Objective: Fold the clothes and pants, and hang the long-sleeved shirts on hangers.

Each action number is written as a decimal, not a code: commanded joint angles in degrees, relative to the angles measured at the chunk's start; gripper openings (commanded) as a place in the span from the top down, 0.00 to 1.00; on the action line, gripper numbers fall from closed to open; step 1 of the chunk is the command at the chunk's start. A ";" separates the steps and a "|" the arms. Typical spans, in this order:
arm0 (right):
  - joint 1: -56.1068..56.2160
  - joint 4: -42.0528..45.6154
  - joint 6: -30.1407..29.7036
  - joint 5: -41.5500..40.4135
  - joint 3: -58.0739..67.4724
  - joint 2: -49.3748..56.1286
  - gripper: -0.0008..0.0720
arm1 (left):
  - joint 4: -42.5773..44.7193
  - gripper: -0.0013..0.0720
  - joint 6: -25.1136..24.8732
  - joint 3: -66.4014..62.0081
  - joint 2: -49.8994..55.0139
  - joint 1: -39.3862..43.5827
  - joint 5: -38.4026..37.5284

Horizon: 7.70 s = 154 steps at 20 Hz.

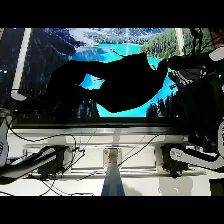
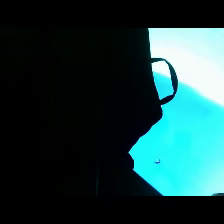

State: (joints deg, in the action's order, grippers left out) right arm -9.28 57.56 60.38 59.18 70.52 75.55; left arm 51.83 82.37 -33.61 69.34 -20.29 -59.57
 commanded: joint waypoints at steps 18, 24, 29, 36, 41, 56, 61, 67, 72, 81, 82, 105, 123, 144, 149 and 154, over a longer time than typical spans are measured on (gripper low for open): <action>0.11 -0.09 -0.07 -0.24 0.00 -0.04 0.95 | -11.82 0.26 -6.78 -3.61 -0.59 -0.17 6.01; 0.11 -0.09 -0.07 -0.22 0.00 -0.04 0.95 | -8.85 0.46 -6.75 -3.58 -0.48 -0.09 7.91; 0.11 -0.09 -0.04 -0.22 0.00 -0.04 0.95 | -6.78 0.02 -6.51 -3.56 -0.48 -0.04 5.09; 0.11 -0.09 -0.04 -0.22 0.00 -0.04 0.95 | -5.16 0.02 -6.01 -3.56 1.07 -0.04 9.03; 0.11 -0.09 -0.04 -0.20 0.00 -0.04 0.95 | -5.11 0.02 -5.25 -3.56 4.26 -0.07 8.07; 0.11 -0.09 -0.04 -0.22 0.00 -0.04 0.95 | -6.45 0.21 -5.27 -8.70 5.09 -0.17 10.84; 0.11 -0.09 -0.04 -0.24 0.00 -0.04 0.95 | -5.90 0.26 -5.25 -8.68 5.70 -0.11 11.61; 0.11 -0.09 -0.04 -0.26 0.00 -0.04 0.95 | -5.53 0.15 -14.05 -10.01 7.78 -0.04 10.75; 0.11 -0.09 -0.07 -0.31 0.00 -0.02 0.95 | 7.54 0.15 -16.68 -17.49 7.78 3.67 6.75; 0.11 0.09 -0.04 -0.26 0.00 -0.02 0.95 | 52.81 0.15 19.91 -18.99 11.69 23.96 9.60; 0.11 0.15 -0.04 -0.26 0.00 -0.02 0.95 | 53.00 0.17 22.16 -18.99 12.24 23.93 10.25; 0.11 1.64 -0.04 -1.25 0.00 -0.02 0.95 | 56.11 0.97 23.69 -24.46 1.07 15.13 12.39; 0.11 1.75 -0.07 -3.28 0.00 0.00 0.95 | 51.84 0.53 20.90 -24.39 11.67 14.51 8.68; 0.11 2.62 -0.04 -3.32 0.00 0.00 0.95 | 56.46 0.97 20.90 -26.12 11.34 13.73 10.71; 0.11 2.36 0.87 -11.54 0.02 0.00 0.95 | 62.75 0.97 21.88 -28.92 11.34 13.33 13.42; 0.11 0.26 10.51 -34.10 7.56 0.00 0.96 | 62.99 0.97 29.99 -49.09 11.34 7.80 16.02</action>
State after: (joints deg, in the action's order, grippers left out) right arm -9.19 58.61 66.76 36.88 73.82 75.57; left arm 113.89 107.48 -72.60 80.71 -9.74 -45.32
